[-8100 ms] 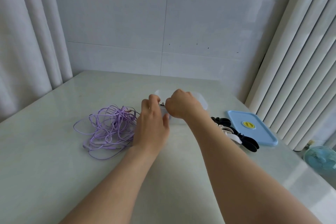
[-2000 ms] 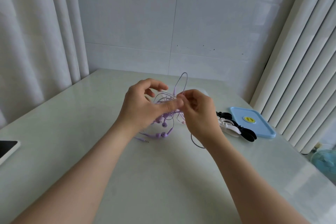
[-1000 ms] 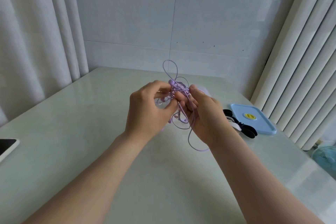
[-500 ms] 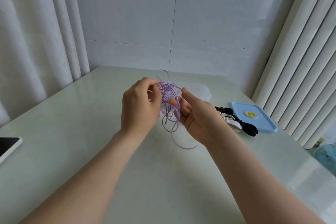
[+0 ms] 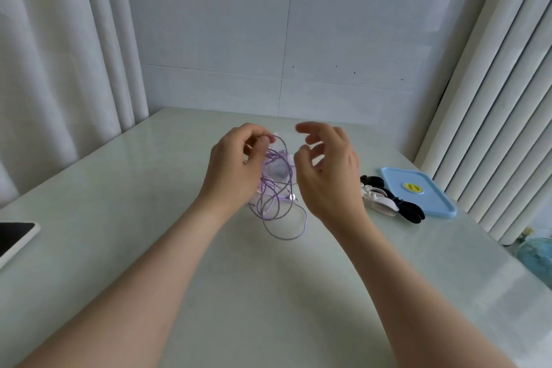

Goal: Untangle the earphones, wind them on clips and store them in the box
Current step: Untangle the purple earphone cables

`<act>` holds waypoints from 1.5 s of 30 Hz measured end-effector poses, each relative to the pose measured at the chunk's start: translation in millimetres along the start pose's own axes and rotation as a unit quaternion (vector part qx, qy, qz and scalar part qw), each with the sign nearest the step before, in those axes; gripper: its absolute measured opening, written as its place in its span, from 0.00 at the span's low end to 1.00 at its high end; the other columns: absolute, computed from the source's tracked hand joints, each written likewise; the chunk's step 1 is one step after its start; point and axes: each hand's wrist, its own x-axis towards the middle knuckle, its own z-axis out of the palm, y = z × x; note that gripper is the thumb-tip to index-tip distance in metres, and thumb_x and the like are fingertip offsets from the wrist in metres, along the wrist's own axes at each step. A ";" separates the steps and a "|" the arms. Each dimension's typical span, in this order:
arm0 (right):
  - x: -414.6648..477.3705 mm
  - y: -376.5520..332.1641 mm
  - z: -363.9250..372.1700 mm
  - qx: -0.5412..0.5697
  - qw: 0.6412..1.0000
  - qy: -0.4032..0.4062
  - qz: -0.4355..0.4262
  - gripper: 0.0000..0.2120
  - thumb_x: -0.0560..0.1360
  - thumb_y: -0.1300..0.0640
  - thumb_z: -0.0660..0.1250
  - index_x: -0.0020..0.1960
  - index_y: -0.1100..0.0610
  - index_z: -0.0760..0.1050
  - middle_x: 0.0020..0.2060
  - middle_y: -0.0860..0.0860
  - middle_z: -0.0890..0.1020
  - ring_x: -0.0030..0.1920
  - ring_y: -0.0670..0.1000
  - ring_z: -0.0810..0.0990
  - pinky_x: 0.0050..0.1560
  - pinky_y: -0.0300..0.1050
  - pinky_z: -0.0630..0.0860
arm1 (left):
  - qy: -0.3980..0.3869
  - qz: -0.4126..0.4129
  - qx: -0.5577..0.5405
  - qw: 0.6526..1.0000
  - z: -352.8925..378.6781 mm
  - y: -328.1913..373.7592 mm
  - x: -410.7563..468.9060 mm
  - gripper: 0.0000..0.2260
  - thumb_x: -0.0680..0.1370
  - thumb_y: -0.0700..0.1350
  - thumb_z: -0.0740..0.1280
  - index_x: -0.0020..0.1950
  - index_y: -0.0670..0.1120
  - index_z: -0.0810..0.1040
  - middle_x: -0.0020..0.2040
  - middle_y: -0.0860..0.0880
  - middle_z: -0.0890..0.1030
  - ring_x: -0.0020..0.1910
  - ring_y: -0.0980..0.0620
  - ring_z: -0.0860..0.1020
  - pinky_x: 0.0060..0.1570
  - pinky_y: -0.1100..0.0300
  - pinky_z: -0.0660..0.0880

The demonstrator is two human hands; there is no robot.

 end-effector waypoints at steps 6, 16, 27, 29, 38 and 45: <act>-1.0 10.5 8.1 -0.029 0.999 -0.017 -0.006 0.05 0.79 0.57 0.71 0.47 0.54 0.85 0.36 0.41 0.83 0.42 0.43 0.80 0.42 0.32 0.70 | -0.033 0.094 0.047 0.994 5.6 4.5 -9.0 0.05 0.87 0.44 0.62 0.55 0.47 0.77 0.42 0.53 0.81 0.41 0.51 0.80 0.42 0.57 0.75; 3.3 2.4 -0.2 0.135 0.985 0.002 0.107 0.19 0.83 0.44 0.67 0.44 0.56 0.83 0.34 0.47 0.86 0.31 0.40 0.80 0.36 0.37 0.73 | -0.067 0.044 0.235 0.969 10.1 2.3 -17.9 0.17 0.77 0.49 0.69 0.32 0.49 0.67 0.32 0.51 0.72 0.33 0.44 0.71 0.36 0.53 0.65; 10.1 -6.3 -11.3 0.235 0.965 0.083 0.078 0.10 0.82 0.47 0.68 0.45 0.48 0.83 0.38 0.61 0.79 0.34 0.56 0.71 0.38 0.45 0.69 | -0.036 -0.013 0.412 0.911 0.5 -14.7 -16.0 0.09 0.78 0.52 0.68 0.52 0.49 0.72 0.49 0.47 0.79 0.49 0.40 0.78 0.53 0.48 0.72; 10.3 -5.5 -12.5 0.187 0.977 0.090 0.059 0.11 0.82 0.47 0.67 0.46 0.48 0.85 0.32 0.48 0.73 0.34 0.48 0.68 0.37 0.42 0.65 | -0.031 -0.011 0.419 0.907 1.2 -13.4 -16.7 0.09 0.77 0.50 0.68 0.54 0.49 0.73 0.50 0.46 0.79 0.50 0.40 0.78 0.53 0.48 0.71; -1.2 14.9 -4.7 -0.315 0.946 -0.065 0.042 0.12 0.80 0.51 0.63 0.47 0.52 0.84 0.44 0.48 0.80 0.51 0.56 0.60 0.50 0.51 0.58 | -0.030 -0.053 0.371 0.927 -6.0 -17.1 -13.6 0.08 0.78 0.42 0.66 0.57 0.45 0.76 0.53 0.45 0.80 0.52 0.38 0.78 0.51 0.48 0.72; 1.4 8.7 -13.7 -0.363 0.900 -0.155 0.187 0.07 0.72 0.60 0.58 0.42 0.55 0.75 0.45 0.53 0.75 0.56 0.60 0.64 0.55 0.55 0.59 | -0.031 -0.059 0.264 0.962 2.5 -34.2 -6.0 0.12 0.85 0.43 0.57 0.56 0.44 0.80 0.54 0.42 0.81 0.56 0.37 0.78 0.56 0.44 0.75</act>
